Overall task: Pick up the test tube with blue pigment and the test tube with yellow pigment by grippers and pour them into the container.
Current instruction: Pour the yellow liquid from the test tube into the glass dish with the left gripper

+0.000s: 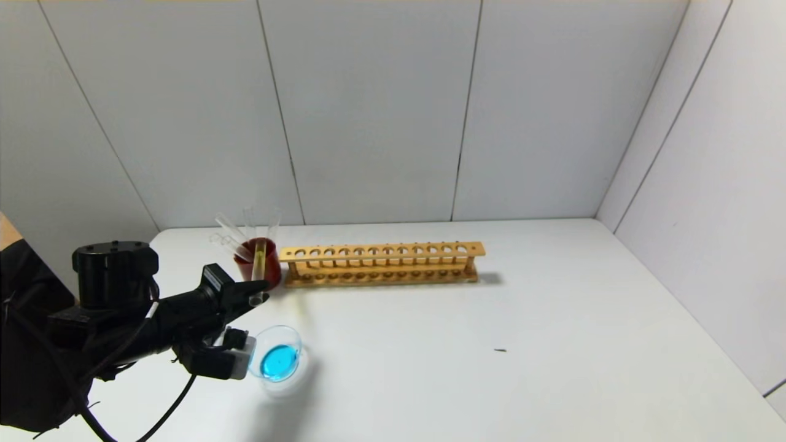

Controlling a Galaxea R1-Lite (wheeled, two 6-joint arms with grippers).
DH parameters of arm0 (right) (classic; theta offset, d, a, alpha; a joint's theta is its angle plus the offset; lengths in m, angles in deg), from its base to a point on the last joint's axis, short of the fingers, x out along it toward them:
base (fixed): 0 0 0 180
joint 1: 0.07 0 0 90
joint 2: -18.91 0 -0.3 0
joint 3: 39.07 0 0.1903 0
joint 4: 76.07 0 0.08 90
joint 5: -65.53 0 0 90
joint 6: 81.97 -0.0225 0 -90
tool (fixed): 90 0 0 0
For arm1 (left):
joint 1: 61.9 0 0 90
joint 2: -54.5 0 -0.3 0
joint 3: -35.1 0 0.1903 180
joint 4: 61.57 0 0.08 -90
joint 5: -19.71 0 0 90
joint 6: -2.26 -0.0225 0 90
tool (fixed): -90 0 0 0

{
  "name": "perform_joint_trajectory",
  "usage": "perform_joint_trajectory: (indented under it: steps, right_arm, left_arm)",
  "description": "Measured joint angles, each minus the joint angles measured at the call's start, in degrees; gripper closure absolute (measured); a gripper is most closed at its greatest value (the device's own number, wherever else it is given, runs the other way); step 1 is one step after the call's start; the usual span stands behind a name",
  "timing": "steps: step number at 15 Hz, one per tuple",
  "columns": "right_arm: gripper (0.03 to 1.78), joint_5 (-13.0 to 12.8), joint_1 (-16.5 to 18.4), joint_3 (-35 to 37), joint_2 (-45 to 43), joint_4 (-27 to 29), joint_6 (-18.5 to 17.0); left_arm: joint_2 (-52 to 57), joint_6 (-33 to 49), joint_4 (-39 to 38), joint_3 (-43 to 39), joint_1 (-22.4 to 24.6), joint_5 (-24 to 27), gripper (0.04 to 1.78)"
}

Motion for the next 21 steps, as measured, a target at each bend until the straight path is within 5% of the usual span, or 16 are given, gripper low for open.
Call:
perform_joint_trajectory:
  steps: [21]
  right_arm:
    - [0.06, -0.02, 0.0, 0.0, 0.0, 0.0, 0.0]
  left_arm:
    - [-2.65, -6.47, -1.33, 1.44, 0.28, -0.37, 1.51]
